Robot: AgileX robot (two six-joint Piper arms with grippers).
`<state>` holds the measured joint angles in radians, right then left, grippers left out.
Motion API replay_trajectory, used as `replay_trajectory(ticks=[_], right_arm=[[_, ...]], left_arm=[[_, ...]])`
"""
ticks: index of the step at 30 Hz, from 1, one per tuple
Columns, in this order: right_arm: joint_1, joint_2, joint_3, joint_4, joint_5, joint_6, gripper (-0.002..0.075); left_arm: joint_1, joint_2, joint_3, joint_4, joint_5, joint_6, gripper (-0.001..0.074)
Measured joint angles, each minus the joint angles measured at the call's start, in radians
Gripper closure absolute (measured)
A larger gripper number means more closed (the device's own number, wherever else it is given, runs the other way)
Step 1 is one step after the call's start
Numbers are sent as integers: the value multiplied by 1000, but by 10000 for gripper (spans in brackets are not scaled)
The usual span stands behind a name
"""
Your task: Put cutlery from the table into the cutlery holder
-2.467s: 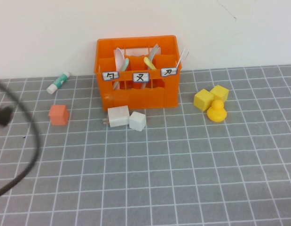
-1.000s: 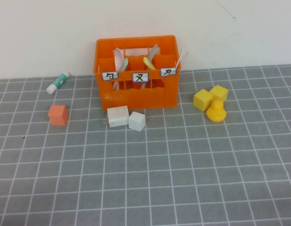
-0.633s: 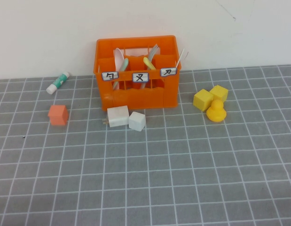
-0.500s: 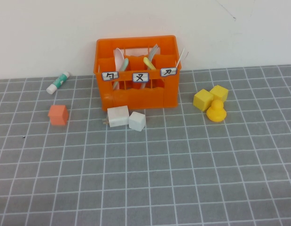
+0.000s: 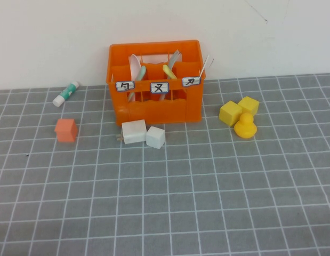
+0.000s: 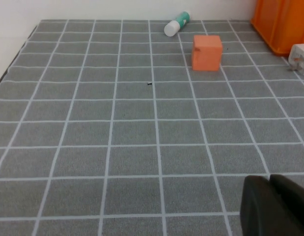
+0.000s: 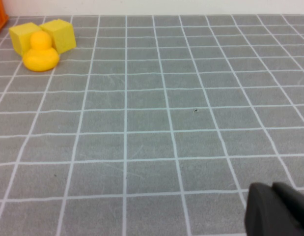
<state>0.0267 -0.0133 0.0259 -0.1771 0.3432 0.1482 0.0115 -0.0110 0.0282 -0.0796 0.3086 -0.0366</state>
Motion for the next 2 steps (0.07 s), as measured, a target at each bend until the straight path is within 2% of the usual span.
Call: replay_trajectory(ticks=[2], right_arm=[[0,0,0,0,0,0,729]], left_arm=[[0,0,0,0,0,0,735]])
